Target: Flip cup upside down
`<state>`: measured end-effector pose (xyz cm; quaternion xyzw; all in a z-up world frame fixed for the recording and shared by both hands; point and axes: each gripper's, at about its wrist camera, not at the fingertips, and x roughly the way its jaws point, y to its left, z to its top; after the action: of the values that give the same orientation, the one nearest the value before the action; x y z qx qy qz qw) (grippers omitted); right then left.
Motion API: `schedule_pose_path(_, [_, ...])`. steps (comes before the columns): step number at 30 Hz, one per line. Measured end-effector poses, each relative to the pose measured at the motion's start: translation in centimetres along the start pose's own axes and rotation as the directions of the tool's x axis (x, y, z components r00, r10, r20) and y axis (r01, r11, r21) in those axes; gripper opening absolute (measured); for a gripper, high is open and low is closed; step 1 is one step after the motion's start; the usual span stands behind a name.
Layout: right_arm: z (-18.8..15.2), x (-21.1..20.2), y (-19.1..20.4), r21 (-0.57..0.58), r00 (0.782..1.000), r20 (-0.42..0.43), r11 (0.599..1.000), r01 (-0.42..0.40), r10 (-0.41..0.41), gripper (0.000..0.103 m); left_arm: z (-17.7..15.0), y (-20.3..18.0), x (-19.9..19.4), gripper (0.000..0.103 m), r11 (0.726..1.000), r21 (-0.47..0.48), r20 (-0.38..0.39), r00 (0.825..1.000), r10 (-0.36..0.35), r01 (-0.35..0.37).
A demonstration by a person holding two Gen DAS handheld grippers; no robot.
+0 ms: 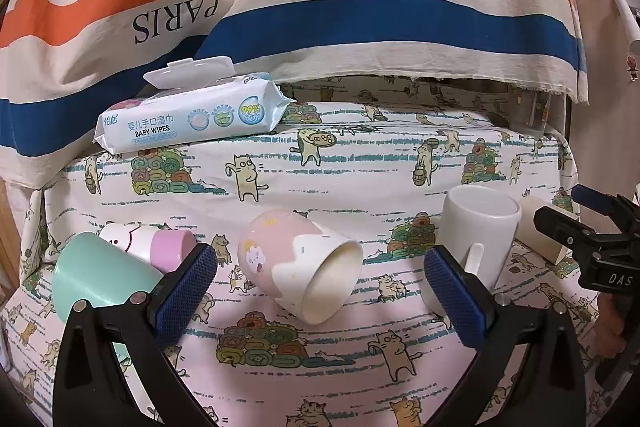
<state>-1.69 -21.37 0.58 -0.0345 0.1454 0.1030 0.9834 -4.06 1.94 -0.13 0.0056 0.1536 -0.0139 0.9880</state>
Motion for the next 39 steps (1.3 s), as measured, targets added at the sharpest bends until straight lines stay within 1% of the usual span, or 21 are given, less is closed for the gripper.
schedule_pose_path(39, [-0.21, 0.34, 0.14, -0.004, 1.000, -0.020, 1.000, -0.002, 0.002, 0.102, -0.19, 0.18, 0.22, 0.103, 1.000, 0.001, -0.009, 1.000, 0.002, -0.002])
